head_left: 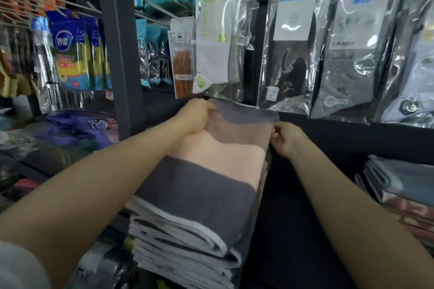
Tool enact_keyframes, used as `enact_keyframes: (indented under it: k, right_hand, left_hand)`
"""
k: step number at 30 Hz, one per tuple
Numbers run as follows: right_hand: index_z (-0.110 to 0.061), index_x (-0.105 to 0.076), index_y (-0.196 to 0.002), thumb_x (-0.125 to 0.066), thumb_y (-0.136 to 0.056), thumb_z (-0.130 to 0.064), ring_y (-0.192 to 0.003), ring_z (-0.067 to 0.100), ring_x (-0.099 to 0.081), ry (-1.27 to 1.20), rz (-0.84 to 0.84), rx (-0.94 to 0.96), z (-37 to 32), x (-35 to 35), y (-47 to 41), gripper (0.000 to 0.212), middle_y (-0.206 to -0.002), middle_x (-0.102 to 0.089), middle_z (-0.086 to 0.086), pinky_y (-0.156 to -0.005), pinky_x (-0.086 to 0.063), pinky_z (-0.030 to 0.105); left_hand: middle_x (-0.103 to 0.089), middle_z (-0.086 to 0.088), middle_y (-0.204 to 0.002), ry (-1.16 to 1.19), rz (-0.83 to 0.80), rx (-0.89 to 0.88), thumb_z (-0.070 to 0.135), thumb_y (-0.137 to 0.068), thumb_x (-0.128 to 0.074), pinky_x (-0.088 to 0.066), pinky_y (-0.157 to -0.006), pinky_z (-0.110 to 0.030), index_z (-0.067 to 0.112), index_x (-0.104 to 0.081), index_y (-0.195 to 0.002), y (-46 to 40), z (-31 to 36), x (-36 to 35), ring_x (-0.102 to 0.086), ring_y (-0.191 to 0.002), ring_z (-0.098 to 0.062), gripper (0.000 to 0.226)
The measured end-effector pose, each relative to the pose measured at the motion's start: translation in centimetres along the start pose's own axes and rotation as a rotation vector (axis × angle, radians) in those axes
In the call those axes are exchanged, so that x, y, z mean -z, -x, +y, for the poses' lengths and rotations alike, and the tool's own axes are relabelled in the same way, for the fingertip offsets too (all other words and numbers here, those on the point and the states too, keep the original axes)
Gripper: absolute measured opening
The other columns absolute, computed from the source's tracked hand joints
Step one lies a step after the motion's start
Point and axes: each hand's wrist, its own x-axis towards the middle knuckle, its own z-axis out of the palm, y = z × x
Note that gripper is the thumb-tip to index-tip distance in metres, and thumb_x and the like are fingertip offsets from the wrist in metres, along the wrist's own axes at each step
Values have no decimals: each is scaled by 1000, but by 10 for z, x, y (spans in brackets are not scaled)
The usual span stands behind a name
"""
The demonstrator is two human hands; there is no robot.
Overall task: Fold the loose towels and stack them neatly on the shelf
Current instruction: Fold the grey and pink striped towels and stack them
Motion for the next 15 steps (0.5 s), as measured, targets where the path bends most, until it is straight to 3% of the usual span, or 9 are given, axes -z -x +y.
enact_keyframes:
  k: [2, 5, 6, 8, 10, 12, 15]
  right_hand:
    - [-9, -43, -71, -39, -93, 6, -41, 7, -54, 87, 64, 22, 12, 9, -8, 26, -71, -46, 5, -37, -42, 11]
    - [-1, -52, -73, -47, -92, 3, -56, 18, -61, 23, 71, -41, 28, 22, -3, 19, -75, -54, 12, -52, -53, 20]
    - [1, -54, -76, -49, -92, 1, -63, 19, -61, 31, 57, -49, 31, 23, 2, 16, -77, -57, 13, -62, -54, 24]
    - [1, -57, -85, -49, -93, -4, -69, 20, -59, 97, -14, -30, 32, 23, 22, 13, -78, -60, 12, -68, -52, 28]
    - [-2, -59, -88, -48, -93, -10, -62, 18, -58, 236, -120, -15, 34, 22, 52, 15, -72, -61, 9, -57, -51, 24]
    - [-2, -60, -91, -49, -92, -12, -53, 14, -56, 359, -224, 25, 38, 21, 81, 14, -68, -58, 8, -48, -48, 21]
    - [-3, -58, -92, -52, -91, -10, -51, 12, -53, 417, -286, 135, 44, 23, 117, 10, -68, -55, 8, -47, -46, 20]
  left_hand:
    - [-38, -16, -143, -157, -47, -39, 12, -95, -43, -33, -91, -18, 11, -45, -136, -7, -10, -19, -38, -127, -31, 41]
    - [2, -15, -154, -451, -239, -95, 12, -95, -39, -21, -112, -38, 22, -15, -148, -7, -23, -33, -14, -137, -38, 59]
    - [2, -12, -154, -467, -251, -116, 14, -96, -40, -20, -112, -40, 23, -15, -148, -4, -22, -31, -13, -137, -36, 59]
    - [-21, -11, -150, -387, -239, -216, 21, -97, -43, -25, -109, -32, 19, -28, -144, 8, -14, -23, -27, -133, -30, 50]
    - [-47, -6, -136, -235, -228, -386, 23, -95, -48, -34, -94, -17, 16, -47, -133, 37, -2, -10, -47, -118, -17, 39]
    - [-59, 3, -118, -52, -187, -540, 26, -94, -50, -34, -78, -2, 18, -59, -121, 81, 8, 2, -54, -100, -1, 29]
    - [-57, 13, -115, 20, -154, -733, 44, -90, -44, -32, -87, -3, 19, -59, -120, 148, 4, 13, -49, -104, 5, 43]
